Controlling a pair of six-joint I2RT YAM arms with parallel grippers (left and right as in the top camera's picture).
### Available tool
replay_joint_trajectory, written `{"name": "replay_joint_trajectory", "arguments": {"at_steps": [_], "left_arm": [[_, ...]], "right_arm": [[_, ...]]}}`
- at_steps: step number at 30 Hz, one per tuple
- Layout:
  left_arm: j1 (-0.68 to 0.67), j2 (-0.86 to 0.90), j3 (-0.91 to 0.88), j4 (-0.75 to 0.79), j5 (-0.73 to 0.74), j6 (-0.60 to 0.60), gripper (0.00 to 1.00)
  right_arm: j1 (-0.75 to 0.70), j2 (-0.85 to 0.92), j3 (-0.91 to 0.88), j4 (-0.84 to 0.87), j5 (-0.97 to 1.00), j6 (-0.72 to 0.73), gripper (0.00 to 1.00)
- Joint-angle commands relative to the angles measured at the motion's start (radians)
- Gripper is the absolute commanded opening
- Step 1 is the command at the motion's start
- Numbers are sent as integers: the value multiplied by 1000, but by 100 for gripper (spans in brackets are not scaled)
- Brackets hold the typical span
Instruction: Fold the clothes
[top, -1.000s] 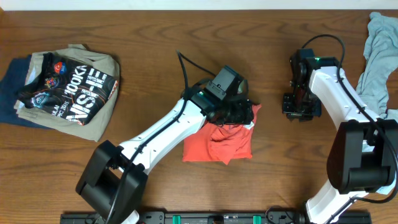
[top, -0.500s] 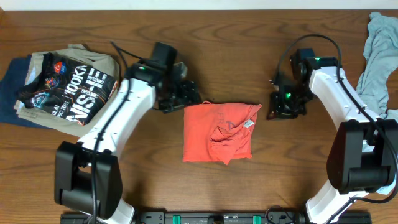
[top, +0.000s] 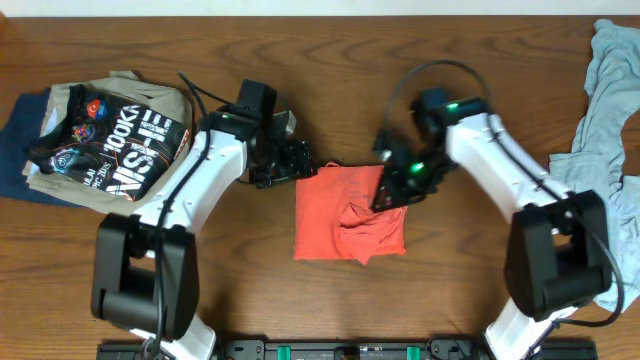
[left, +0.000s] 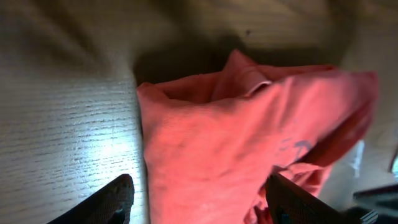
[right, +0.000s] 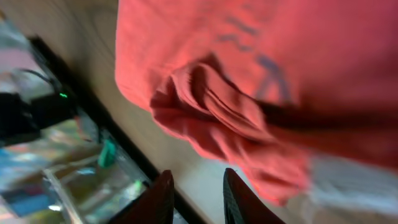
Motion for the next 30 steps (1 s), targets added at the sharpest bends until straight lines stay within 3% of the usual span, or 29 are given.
{"name": "replay_joint_trajectory", "arguments": {"at_steps": [1,6,7,9,10,17,21,23,25,26,30], "left_arm": [[-6,40,-8,1,10,24,69],[-24,66,-9,5,10,24,69],[-27,70,-9,7,10,25,69],[-34,83,-9,13,10,25,69],[-35,90,-9,16,10,25,69],[-35,113,-9,20,10,24,69],[-35,113,-9,20,6,24,69],[-35,113,-9,21,6,24,69],[-35,113,-9,21,6,24,69],[-35,113,-9,21,6,24,69],[-35,113,-9,20,6,24,69]], "right_arm": [[82,-4,-17,35,106,56,25],[183,-4,-21,90,203,94,29],[200,-4,-21,94,220,98,34],[232,-4,-21,101,244,98,54],[246,-4,-21,105,251,98,56],[319,-3,-32,137,299,99,56],[339,-3,-51,159,341,140,45],[339,-3,-62,166,370,170,31],[339,-3,-73,171,396,188,7],[339,-3,-79,171,422,201,1],[329,-5,-81,147,586,294,1]]}}
